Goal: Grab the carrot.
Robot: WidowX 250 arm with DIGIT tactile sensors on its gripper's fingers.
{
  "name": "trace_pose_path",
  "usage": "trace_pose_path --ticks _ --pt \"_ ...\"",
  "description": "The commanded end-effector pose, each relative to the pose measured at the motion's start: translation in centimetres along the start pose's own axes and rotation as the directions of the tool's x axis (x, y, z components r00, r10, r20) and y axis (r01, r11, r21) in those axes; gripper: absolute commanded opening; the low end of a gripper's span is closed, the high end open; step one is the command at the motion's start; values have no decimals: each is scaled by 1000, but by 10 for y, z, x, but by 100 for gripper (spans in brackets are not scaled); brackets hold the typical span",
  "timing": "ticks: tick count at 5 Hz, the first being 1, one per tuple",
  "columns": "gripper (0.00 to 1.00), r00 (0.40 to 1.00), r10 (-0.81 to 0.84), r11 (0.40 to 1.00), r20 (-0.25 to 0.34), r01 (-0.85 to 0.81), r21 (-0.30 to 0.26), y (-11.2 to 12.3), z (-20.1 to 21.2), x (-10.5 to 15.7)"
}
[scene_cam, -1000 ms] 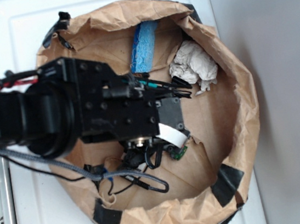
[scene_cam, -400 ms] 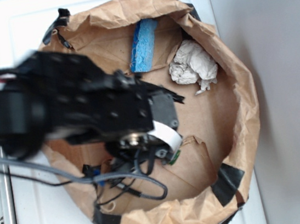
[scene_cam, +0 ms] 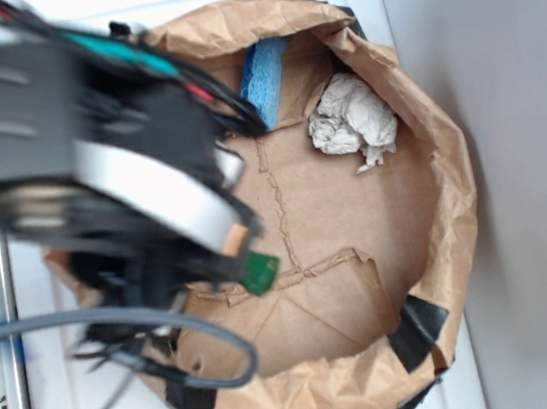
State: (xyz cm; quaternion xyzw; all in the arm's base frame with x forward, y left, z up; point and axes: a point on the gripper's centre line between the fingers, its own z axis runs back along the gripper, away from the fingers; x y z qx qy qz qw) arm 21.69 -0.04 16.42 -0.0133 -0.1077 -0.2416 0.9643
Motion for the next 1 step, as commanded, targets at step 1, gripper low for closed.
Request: trace_pose_path --ticks 1 --pt "0 999 -52 996 0 51 79 -11 34 11"
